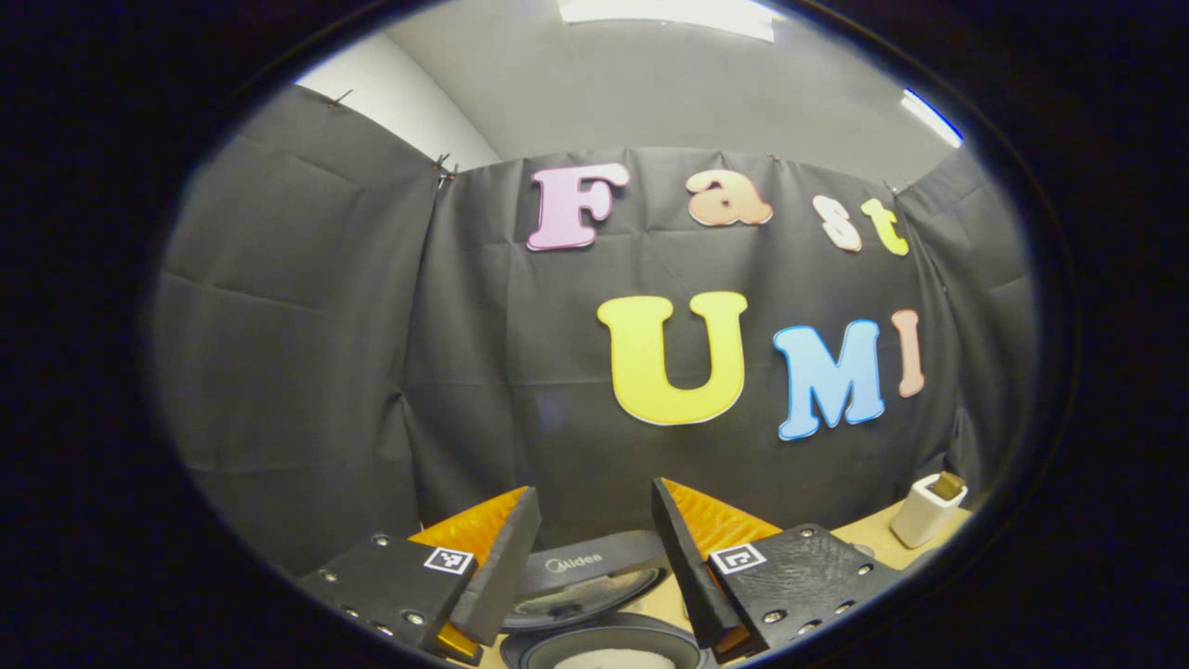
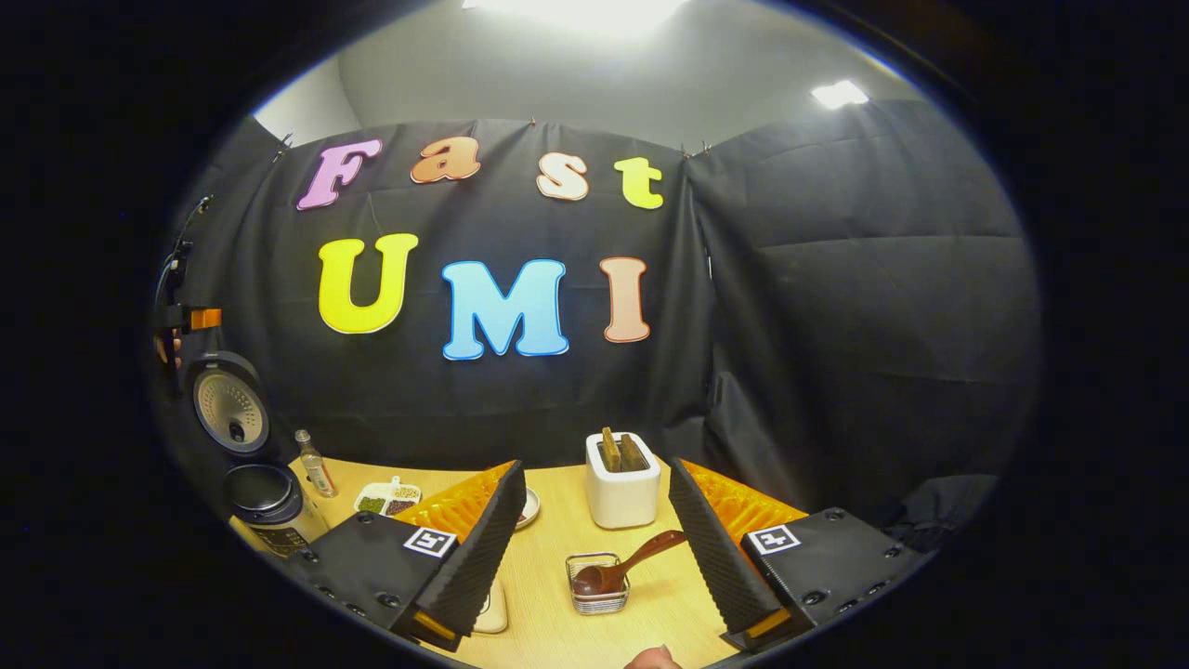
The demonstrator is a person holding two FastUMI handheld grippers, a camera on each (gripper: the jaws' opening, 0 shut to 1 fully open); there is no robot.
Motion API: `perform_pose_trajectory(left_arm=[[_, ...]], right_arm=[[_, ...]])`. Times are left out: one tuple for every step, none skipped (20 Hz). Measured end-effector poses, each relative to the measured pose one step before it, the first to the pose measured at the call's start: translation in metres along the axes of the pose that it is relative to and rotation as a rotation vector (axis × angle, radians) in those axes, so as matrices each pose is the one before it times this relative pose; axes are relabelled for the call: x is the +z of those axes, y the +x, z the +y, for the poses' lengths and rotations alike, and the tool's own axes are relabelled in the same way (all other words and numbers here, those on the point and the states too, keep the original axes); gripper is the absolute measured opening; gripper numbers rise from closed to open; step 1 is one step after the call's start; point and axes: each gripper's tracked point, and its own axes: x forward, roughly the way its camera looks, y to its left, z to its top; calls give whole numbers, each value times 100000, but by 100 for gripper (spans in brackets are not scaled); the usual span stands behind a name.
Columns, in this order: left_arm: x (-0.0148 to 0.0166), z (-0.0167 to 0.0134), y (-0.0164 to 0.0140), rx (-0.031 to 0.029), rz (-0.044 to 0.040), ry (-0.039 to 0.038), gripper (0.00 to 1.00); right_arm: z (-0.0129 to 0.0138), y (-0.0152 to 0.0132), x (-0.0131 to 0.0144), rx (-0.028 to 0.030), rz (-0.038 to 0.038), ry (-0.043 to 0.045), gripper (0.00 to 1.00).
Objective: Close the left gripper, press the button to open the rice cooker; take a wooden spoon from the chopstick holder with the right hand, scoop a spoonful of rice and pour it into the rice cooker, then put the wooden spoon back into the chopstick holder.
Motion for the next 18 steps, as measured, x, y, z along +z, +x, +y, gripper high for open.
perform_pose_trajectory(left_arm=[[-778,513,1138,388,1530,473,75],[-986,569,1047,1215,1502,230,75],[-1041,527,955,934,2387,-107,75],[-1081,444,722,1148,2521,-560,75],[-668,142,646,352,1820,-522,76],[-733,-172,537,506,1374,-236,77],[-252,3,186,216,312,-376,77],[157,66,-39,37,-969,-102,77],[12,21,-160,158,537,223,76],[-41,0,-168,489,594,-293,77],[-180,-129,-268,179,705,-1235,76],[-623,-207,-417,80,1037,-1663,78],[0,-233,-417,-69,-189,-1119,79],[-278,-356,-487,-222,274,-157,78],[-230,-235,-485,343,152,254,80],[-177,-139,-619,474,72,237,78],[-61,-126,-588,457,-20,115,78],[-291,-198,-648,200,202,14,80]], right_arm=[[272,-65,-31,-204,154,-1002,98],[324,-106,-70,-142,191,-827,98],[391,29,-180,149,466,-551,98],[-596,-378,-122,162,627,-171,98],[128,56,-193,147,576,144,98],[140,-20,-16,227,397,567,98],[287,145,-72,558,217,726,98],[151,67,5,723,191,347,94],[55,73,36,480,14,-159,98],[-65,72,96,478,-266,-498,98],[50,127,96,747,-384,-630,98],[75,37,60,874,-294,-647,98],[-118,39,-6,890,-133,-566,98],[16,0,-48,1087,37,-306,99],[-30,144,-103,1156,226,-59,99],[-141,23,-74,981,214,115,99],[-288,60,-79,983,204,332,99],[778,447,-146,953,219,499,98]])
